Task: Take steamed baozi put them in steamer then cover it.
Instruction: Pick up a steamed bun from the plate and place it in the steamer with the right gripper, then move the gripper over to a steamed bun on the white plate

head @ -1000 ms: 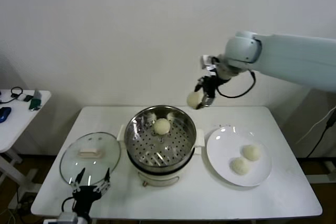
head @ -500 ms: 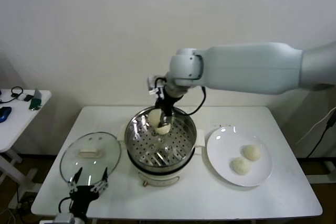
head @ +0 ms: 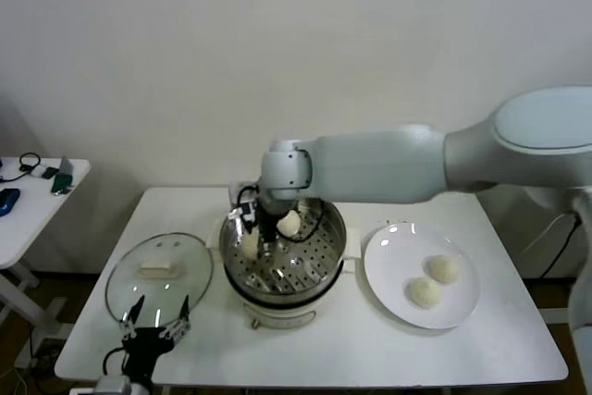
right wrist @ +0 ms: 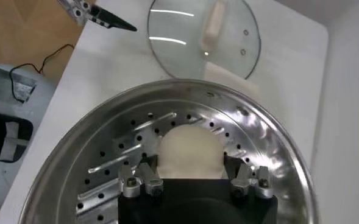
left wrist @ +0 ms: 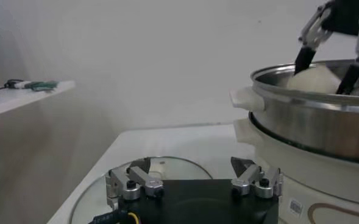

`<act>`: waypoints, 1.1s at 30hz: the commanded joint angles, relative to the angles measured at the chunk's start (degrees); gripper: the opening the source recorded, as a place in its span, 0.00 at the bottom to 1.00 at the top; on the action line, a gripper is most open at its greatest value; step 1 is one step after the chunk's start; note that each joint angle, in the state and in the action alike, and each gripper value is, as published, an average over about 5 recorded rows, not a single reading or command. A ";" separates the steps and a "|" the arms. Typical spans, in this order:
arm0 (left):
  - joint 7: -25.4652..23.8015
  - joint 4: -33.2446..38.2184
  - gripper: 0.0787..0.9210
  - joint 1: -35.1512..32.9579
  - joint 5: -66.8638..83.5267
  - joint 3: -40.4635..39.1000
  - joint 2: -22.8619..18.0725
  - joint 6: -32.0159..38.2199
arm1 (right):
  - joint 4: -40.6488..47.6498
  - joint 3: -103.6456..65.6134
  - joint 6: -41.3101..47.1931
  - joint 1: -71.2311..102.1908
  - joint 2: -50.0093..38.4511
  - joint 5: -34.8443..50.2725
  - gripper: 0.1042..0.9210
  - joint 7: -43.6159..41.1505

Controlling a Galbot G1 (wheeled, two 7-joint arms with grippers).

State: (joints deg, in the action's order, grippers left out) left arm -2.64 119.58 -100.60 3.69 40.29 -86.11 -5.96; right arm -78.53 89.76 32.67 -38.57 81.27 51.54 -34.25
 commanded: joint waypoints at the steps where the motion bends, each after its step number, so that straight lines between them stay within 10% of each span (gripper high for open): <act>1: 0.00 -0.04 0.88 0.00 -0.02 -0.02 0.02 -0.03 | 2.80 -0.22 0.51 4.51 1.92 -1.29 0.74 1.73; 14: 0.02 -0.11 0.88 0.14 -0.10 -0.08 -0.03 -0.20 | 1.23 0.66 -5.19 -5.01 -3.07 -1.47 0.88 -6.02; 24: -0.08 -0.02 0.88 0.44 -0.41 -0.49 -0.26 -0.73 | -3.92 9.36 -15.63 -24.23 -23.00 -2.26 0.88 -24.03; 33: -0.23 -0.11 0.88 0.87 -0.31 -0.58 -0.05 -1.21 | -17.58 23.10 -13.92 -29.38 -41.49 -10.70 0.88 -20.07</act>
State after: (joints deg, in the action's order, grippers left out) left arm -2.84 119.51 -99.74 3.37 39.71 -86.23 -7.16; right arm -87.69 103.37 20.56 -60.19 55.07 45.99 -52.10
